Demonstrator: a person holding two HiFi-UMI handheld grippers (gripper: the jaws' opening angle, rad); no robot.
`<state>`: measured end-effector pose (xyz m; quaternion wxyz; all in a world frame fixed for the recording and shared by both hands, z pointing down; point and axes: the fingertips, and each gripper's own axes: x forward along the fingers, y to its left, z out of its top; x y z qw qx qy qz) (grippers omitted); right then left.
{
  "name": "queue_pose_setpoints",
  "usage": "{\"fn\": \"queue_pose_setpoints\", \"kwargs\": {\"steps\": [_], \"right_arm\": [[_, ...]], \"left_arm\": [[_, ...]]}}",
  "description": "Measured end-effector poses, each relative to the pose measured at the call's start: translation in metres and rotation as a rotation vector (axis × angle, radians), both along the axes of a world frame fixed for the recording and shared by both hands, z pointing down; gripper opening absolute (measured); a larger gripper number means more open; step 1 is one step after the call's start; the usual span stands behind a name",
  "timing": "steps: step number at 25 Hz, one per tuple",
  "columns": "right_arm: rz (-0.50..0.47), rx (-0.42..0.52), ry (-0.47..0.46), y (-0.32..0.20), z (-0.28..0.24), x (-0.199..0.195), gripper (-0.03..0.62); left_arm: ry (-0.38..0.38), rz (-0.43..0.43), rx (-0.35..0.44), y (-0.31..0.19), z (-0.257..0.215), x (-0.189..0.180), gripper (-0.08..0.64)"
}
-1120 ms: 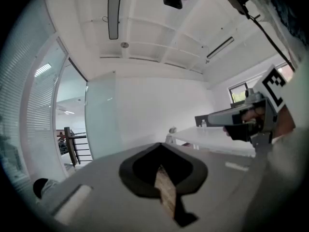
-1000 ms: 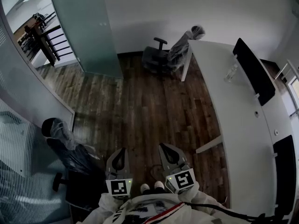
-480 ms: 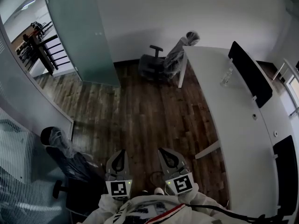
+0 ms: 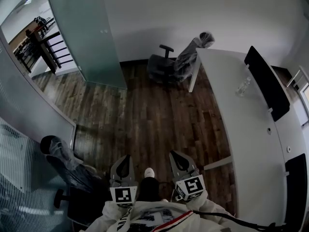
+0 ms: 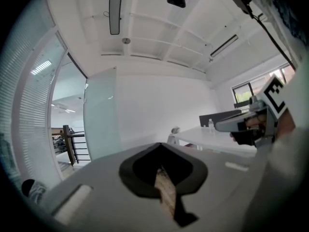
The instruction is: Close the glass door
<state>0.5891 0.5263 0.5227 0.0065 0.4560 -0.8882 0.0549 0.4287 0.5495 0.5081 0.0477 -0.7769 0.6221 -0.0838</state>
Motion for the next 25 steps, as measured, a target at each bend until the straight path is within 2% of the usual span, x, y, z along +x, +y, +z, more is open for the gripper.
{"fn": "queue_pose_setpoints", "kwargs": {"steps": [4,12,19,25], "right_arm": [[0.018,0.001,-0.013,-0.046,-0.002,-0.01,0.008],[0.024,0.007,-0.012,-0.133,-0.018,-0.051,0.008],[0.018,0.001,-0.004,-0.186,-0.01,-0.087,0.007],[0.037,-0.016,0.006,-0.209,-0.005,-0.097,0.007]], "left_arm": [[-0.003,0.016,0.01,-0.049,0.009,-0.017,0.002],[0.01,0.028,0.015,-0.133,-0.003,-0.057,0.002],[0.009,0.056,0.002,-0.189,-0.006,-0.083,0.002],[0.016,0.051,0.022,-0.224,0.004,-0.104,0.002]]}}
